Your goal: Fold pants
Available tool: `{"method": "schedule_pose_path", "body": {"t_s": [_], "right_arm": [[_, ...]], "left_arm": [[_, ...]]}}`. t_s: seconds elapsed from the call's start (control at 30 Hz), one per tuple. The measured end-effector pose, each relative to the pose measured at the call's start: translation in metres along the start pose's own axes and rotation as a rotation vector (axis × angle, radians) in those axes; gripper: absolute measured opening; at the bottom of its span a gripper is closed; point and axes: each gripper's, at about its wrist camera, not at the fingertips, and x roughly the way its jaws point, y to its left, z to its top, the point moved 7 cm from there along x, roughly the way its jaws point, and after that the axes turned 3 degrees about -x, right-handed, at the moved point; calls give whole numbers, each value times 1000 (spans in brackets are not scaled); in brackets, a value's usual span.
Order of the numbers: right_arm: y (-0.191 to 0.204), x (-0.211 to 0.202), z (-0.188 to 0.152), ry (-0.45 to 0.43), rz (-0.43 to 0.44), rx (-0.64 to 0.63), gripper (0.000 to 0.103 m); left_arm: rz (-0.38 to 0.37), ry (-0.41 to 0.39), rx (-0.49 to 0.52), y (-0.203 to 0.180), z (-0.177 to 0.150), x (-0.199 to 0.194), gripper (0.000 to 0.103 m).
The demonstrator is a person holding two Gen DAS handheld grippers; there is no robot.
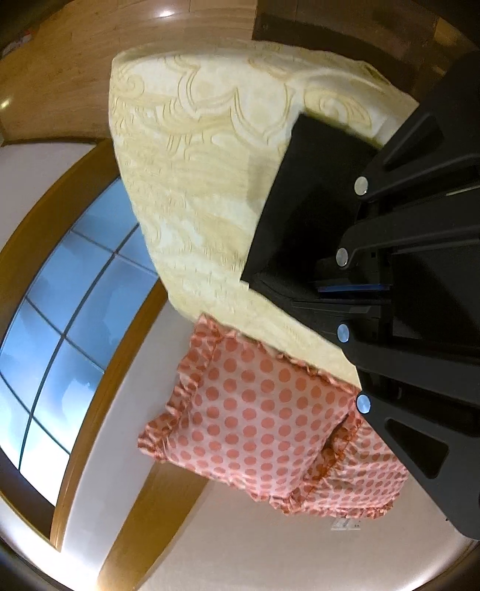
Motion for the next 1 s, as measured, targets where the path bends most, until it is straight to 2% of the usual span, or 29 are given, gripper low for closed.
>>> {"method": "schedule_pose_path", "body": {"t_s": [0.1,0.2,0.27,0.4,0.43,0.5,0.57,0.63,0.77,0.83,0.93,1.0], "right_arm": [[-8,3,-3,16,-18,10,2],[-8,0,-2,10,-17,0,2],[-8,-3,-3,8,-15,0,2],[-14,-4,-5,15,-30,16,2],[-16,-3,-5,22,-29,30,2],[-15,-5,-3,24,-1,56,2],[-8,-11,2,7,29,46,2],[-1,-16,4,-6,18,3,2],[-5,-19,4,0,8,16,2],[-16,-16,-1,28,-47,22,2],[-36,-12,-13,59,-89,60,2],[-41,-14,-16,52,-69,77,2]], "left_arm": [[17,31,-72,27,-43,4,19],[15,17,-105,39,-59,7,19],[7,9,-112,42,-60,6,19],[-13,-13,-149,45,-54,9,32],[-19,-14,-159,46,-52,10,33],[-48,-7,-195,51,-48,11,30],[-79,-4,-225,58,-42,10,22],[-106,-12,-234,62,-39,3,17],[-91,-32,-202,64,-44,-11,16],[-85,-24,-197,69,-50,-12,16],[-83,34,-253,86,-65,3,18],[-123,26,-290,93,-67,3,20]]}}
